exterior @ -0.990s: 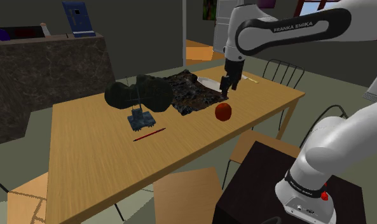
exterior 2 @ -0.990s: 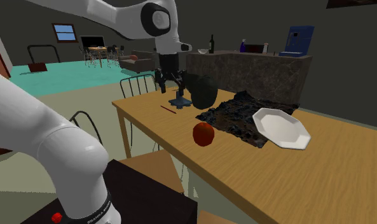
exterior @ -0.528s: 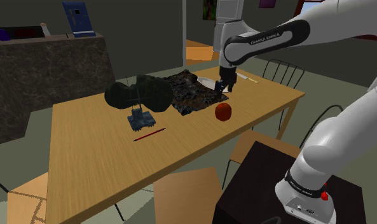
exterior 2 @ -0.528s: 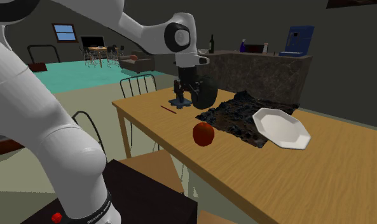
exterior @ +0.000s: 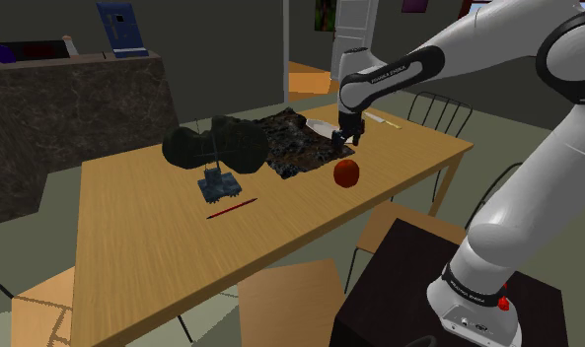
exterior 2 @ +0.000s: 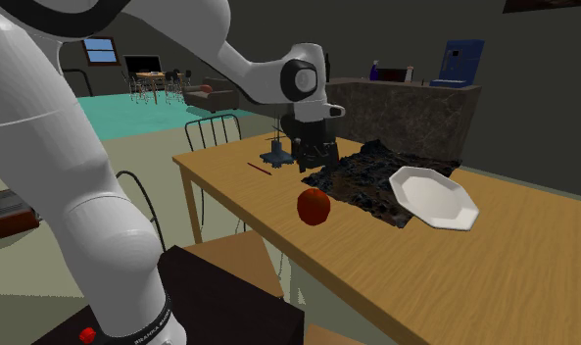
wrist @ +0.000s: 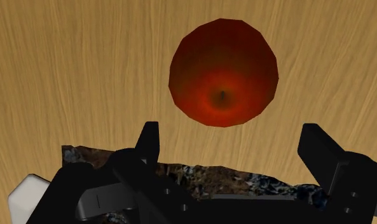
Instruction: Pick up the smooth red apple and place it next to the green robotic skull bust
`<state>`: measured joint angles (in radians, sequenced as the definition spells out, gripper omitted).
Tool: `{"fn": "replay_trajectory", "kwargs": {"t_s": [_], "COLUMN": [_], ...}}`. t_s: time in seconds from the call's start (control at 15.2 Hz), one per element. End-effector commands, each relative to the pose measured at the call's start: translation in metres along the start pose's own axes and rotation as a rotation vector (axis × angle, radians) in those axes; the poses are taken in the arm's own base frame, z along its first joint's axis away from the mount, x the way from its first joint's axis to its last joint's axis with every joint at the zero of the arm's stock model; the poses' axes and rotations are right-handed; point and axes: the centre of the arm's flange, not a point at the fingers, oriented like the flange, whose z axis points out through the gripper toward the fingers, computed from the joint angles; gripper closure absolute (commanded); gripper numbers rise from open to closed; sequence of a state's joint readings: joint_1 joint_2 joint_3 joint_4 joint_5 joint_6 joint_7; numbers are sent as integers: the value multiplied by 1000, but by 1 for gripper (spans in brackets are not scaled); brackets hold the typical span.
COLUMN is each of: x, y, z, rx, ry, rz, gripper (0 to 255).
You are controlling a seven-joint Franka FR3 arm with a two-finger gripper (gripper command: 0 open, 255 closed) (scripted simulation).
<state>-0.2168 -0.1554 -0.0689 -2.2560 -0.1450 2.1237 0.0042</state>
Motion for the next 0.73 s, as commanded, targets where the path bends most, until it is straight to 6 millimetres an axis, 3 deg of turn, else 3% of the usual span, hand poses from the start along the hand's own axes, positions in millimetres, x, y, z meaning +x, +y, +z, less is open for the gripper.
{"fn": "replay_trajectory", "kwargs": {"t_s": [0.0, 0.2, 0.66], "x": [1, 1, 1], "y": [0, 0, 0], "z": [10, 29, 29], "rx": [-1, -1, -1], "ry": [0, 0, 0], "rz": [1, 1, 1], "gripper": [0, 0, 0]}}
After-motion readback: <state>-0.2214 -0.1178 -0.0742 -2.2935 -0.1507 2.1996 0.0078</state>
